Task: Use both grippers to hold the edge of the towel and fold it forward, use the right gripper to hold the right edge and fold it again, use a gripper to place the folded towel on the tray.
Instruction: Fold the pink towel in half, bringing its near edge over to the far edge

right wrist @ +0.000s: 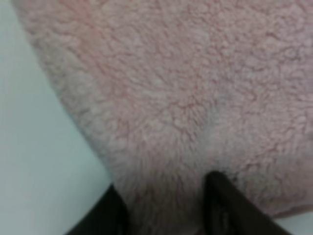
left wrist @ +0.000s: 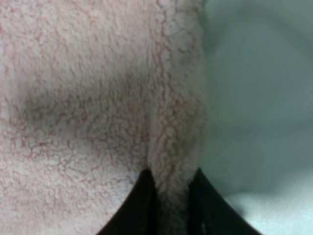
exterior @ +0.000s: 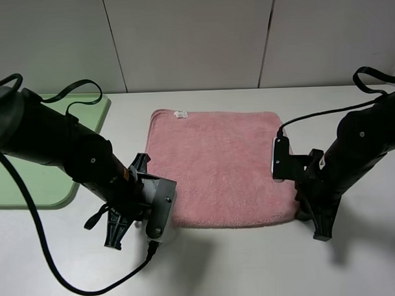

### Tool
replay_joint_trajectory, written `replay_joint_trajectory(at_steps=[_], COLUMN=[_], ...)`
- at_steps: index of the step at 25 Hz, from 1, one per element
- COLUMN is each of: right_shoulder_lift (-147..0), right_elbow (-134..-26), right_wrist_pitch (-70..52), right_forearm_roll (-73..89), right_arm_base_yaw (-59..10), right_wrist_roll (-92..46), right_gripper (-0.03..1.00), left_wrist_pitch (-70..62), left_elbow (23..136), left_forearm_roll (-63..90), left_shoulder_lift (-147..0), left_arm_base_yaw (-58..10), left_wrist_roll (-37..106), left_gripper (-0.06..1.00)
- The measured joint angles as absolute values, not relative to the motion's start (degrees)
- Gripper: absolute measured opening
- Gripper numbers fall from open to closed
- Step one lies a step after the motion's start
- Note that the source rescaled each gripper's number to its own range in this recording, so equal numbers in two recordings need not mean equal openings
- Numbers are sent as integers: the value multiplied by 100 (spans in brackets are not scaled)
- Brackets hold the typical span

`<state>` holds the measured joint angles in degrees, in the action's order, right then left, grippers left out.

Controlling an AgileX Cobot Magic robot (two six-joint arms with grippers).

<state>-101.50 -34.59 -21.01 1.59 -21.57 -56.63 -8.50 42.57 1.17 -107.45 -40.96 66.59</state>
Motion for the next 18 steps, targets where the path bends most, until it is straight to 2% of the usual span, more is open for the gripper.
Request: replay_joint_trajectory(at_steps=[8, 13, 18], right_shoulder_lift=[-10165, -10165, -10165], right_elbow=[-3459, -3459, -3459], right_wrist_pitch=[-1959, -1959, -1976], right_forearm_roll=[73, 64, 59], right_arm_base_yaw=[-2157, -2157, -2157], right_wrist_roll=[-5660, -5660, -5660], right_gripper=[0, 0, 0], left_wrist_pitch=[-846, -832, -855], left_elbow=[4257, 4257, 4257], left_forearm_roll=[117, 117, 117], left_shoulder_lift=[-10745, -10745, -10745], left_arm_base_yaw=[-4096, -4096, -4096], left_wrist_roll=[6659, 6659, 6659], left_gripper=[11, 2, 1])
